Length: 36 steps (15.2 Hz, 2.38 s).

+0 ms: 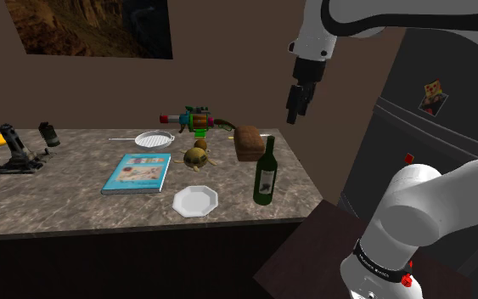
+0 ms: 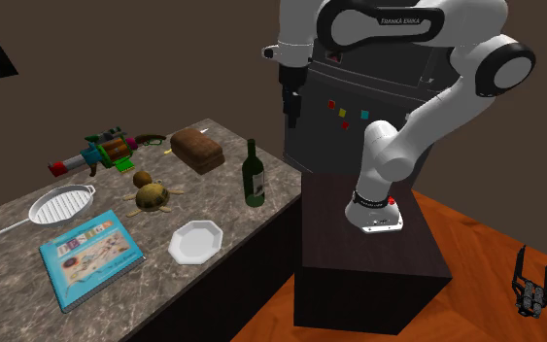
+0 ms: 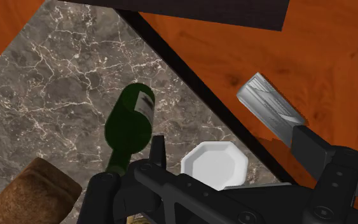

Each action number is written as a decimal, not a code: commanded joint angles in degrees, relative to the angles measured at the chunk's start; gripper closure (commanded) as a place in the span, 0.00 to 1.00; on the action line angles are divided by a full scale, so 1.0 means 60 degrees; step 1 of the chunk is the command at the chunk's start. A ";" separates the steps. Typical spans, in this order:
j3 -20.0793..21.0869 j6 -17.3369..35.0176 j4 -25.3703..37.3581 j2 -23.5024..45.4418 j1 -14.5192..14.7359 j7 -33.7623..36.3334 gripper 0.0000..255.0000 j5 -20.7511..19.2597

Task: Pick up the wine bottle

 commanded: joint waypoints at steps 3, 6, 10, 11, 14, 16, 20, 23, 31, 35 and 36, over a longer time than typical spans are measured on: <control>-0.0186 0.0644 -0.0312 0.0254 -0.0053 -0.0335 0.00 -0.0176; -0.0468 0.1627 -0.0678 0.0747 -0.0138 -0.0823 0.00 -0.0419; -0.0853 0.2949 -0.0964 0.1602 -0.0238 -0.1449 0.00 -0.0694; -0.0948 0.3277 -0.0999 0.1849 -0.0261 -0.1604 0.00 -0.0750; -0.1234 0.4248 -0.1012 0.2662 -0.0319 -0.2067 0.00 -0.0883; -0.1425 0.4873 -0.0945 0.3256 -0.0343 -0.2379 0.00 -0.0936; -0.1533 0.5464 -0.1074 0.3668 -0.0356 -0.2551 0.00 -0.0947; -0.1555 0.5883 -0.1340 0.3821 -0.0355 -0.2563 0.00 -0.0943; -0.1569 0.6247 -0.1541 0.3984 -0.0348 -0.2569 1.00 -0.0933; -0.1570 0.6244 -0.1532 0.3990 -0.0348 -0.2569 1.00 -0.0933; -0.1570 0.6244 -0.1534 0.3988 -0.0348 -0.2570 1.00 -0.0933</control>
